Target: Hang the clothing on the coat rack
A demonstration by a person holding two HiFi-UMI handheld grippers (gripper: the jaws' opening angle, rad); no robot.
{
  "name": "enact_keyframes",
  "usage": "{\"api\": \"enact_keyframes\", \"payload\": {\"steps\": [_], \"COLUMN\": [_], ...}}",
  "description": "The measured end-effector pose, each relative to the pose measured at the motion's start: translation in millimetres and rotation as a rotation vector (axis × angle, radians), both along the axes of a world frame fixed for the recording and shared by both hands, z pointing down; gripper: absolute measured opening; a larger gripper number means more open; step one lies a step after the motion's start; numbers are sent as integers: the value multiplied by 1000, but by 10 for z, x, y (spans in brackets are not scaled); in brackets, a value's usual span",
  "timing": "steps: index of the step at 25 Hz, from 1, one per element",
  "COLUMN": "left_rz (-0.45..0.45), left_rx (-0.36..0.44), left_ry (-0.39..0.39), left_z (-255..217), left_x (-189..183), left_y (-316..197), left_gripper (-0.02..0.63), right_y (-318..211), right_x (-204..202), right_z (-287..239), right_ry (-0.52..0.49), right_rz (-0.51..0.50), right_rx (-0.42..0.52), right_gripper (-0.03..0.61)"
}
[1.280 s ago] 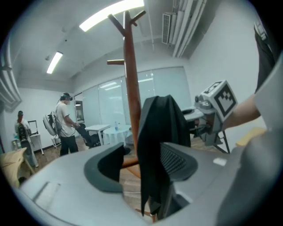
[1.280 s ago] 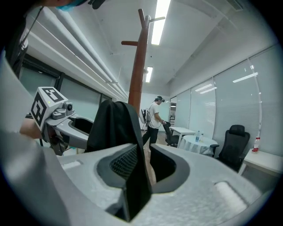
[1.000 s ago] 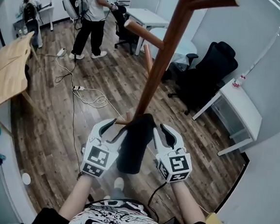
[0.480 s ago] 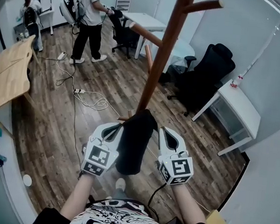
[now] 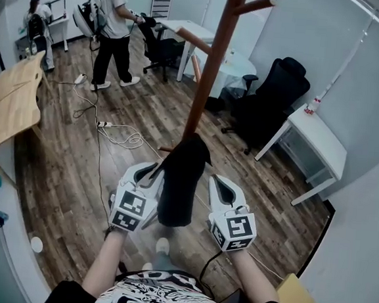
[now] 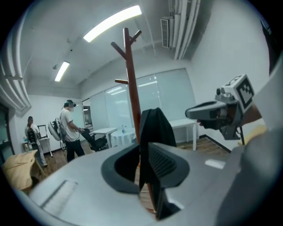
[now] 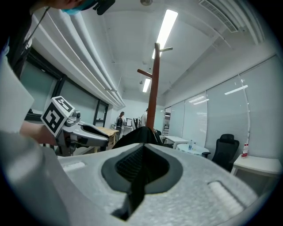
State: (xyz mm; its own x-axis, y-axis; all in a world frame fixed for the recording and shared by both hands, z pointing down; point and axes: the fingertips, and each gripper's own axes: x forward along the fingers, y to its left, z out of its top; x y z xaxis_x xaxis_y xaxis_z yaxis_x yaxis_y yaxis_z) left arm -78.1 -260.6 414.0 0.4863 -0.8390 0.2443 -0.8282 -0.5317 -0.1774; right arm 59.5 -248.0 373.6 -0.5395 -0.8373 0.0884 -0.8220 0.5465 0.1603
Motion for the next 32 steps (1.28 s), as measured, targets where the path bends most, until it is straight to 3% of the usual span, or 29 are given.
{"api": "enact_keyframes", "payload": {"steps": [2, 10, 14, 17, 20, 23, 28, 32], "left_rz": [-4, 34, 56, 50, 37, 48, 32, 35], "left_rx": [5, 3, 1, 37, 68, 44, 68, 82], "left_ry": [-10, 8, -32, -25, 29, 128, 113, 205], "left_z": [16, 41, 121, 9, -140, -195, -184, -288], "left_x": [-17, 35, 146, 143, 116, 128, 214, 331], "left_y": [135, 732, 973, 1096, 1204, 1327, 1494, 1653], "left_gripper": [-11, -11, -11, -11, -11, -11, -11, -11], "right_y": [155, 758, 1006, 1113, 1212, 1344, 1542, 1657], "right_x": [-19, -97, -53, -34, 10, 41, 87, 249], "right_z": [39, 74, 90, 94, 72, 83, 123, 79], "right_ry": [-2, -11, 2, -1, -13, -4, 6, -20], "right_rz": [-2, -15, -7, 5, 24, 37, 23, 23], "right_rx": [-7, -14, -13, -14, -12, 0, 12, 12], "right_gripper": [0, 0, 0, -2, -2, -2, -2, -2]}}
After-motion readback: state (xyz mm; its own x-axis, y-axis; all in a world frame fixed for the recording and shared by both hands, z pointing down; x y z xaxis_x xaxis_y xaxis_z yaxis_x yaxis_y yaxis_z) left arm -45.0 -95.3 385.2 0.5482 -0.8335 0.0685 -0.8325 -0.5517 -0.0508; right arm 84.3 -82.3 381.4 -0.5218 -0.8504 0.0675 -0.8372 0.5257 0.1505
